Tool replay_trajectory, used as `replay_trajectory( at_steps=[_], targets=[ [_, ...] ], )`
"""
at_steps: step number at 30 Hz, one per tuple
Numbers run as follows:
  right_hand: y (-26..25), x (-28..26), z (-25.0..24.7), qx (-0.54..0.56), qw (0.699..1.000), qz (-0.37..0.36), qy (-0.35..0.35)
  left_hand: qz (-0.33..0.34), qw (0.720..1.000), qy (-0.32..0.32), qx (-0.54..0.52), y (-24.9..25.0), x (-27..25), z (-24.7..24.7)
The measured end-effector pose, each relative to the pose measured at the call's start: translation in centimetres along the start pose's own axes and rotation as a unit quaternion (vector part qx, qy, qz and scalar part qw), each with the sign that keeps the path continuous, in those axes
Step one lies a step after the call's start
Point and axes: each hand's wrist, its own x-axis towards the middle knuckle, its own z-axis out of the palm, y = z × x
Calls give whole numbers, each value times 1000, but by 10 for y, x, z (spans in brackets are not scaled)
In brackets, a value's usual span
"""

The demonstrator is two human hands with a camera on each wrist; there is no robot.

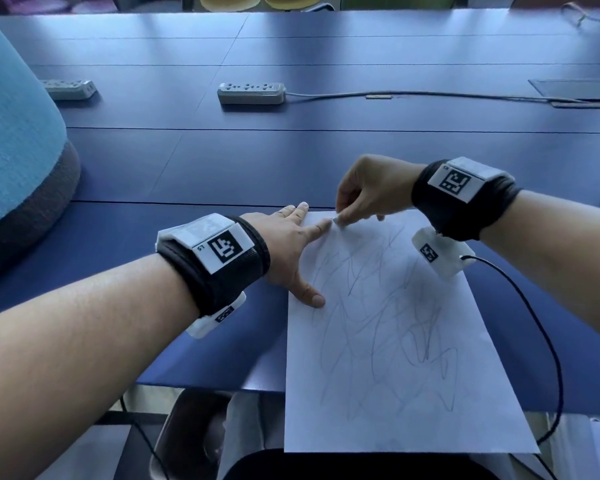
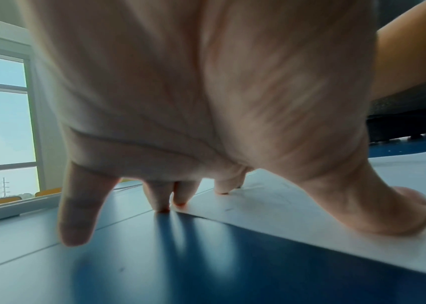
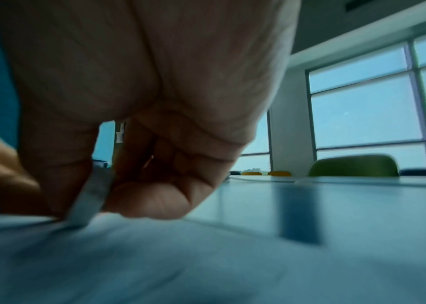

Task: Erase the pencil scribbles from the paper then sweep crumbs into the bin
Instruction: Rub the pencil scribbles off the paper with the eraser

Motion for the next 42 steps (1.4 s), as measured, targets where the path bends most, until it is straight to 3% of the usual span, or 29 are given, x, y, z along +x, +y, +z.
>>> replay_trajectory(
  at_steps=[4,9,14,18,22,26,31,35,39,42],
  targets=[
    [-8,-10,9,2,995,-23,-93,-9,1000,-12,11,2,1,-2],
    [-8,-8,3,-10,1000,-12,-10,-15,1000,-16,14,5,0,-3],
    [-18,-16,10,-24,993,-30,-110,-16,1000,-21,14,5,-1,-3],
    [-7,-11,1,-11,1000,-10,-16,-15,1000,-15,7,4,0,-2],
    [-12,-18,6,-21,992,-20,-124,-13,1000,-18,8,4,1,-2],
    [-2,-12,-2,-13,1000,-5,-24,-15,1000,-18,10,5,0,-3],
    [-8,-20,3,-22,992,-18,-123,-14,1000,-23,13,4,0,-3],
    [1,-13,-5,-30,999,-1,-42,-16,1000,-23,14,5,0,-3],
    [-4,-18,-1,-41,991,-10,-129,-18,999,-26,15,5,0,-3],
    [3,-15,-6,-37,998,3,-51,-17,999,-23,19,5,1,-3]
  ],
)
